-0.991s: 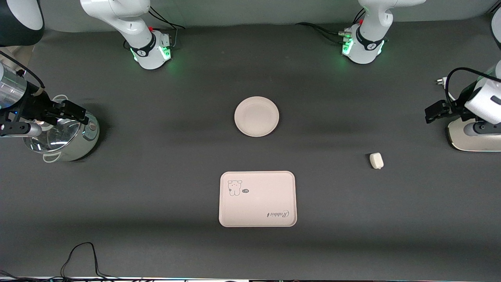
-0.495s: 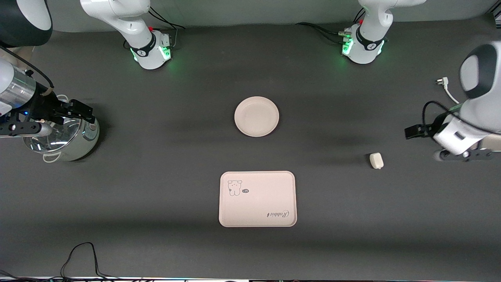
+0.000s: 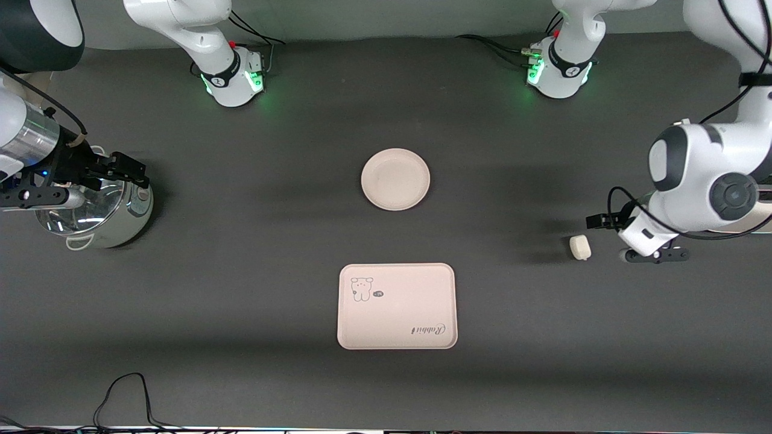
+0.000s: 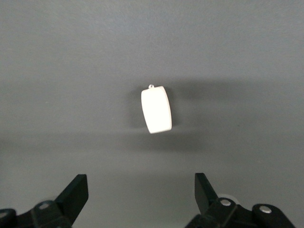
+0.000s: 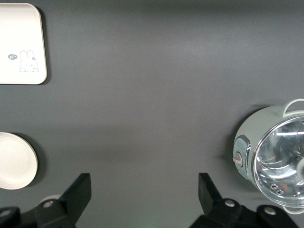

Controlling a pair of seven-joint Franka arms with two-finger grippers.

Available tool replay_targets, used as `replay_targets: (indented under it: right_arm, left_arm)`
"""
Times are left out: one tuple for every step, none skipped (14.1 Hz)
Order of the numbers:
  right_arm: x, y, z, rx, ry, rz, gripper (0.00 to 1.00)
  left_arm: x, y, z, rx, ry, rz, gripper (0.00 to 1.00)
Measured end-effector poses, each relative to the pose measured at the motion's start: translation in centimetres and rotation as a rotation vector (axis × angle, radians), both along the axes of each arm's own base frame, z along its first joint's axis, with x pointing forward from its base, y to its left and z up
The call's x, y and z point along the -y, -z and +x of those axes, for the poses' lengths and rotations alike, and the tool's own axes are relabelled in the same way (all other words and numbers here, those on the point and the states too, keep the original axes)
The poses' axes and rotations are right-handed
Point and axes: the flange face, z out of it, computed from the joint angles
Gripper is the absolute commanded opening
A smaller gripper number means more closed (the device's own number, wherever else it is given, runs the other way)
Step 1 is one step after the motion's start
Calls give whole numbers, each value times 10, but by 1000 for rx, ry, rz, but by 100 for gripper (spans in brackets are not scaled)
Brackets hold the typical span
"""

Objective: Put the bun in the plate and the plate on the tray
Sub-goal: 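Lower the left gripper over the white bun and close on it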

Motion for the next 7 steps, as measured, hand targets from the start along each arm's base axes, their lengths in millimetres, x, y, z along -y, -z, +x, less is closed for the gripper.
replay_targets:
  right_arm:
    - [-2,0,0,2,-3,0,100]
    - [-3,1,1,6,-6,0,100]
    - [-5,2,1,12,-9,1,100]
    - [-7,3,2,15,-12,1,100]
    - [-9,3,2,17,-15,1,100]
    - [-9,4,2,18,-16,1,100]
    - [-10,4,2,19,-17,1,100]
  left_arm:
    - [1,15,2,0,-6,-7,100]
    - [1,29,3,2,-16,-17,100]
    - [2,42,5,7,-26,-27,100]
    - [3,55,7,15,-34,-33,100]
    - [3,67,8,25,-38,-35,100]
    - [3,78,10,34,-40,-35,100]
    - [3,89,10,40,-43,-35,100]
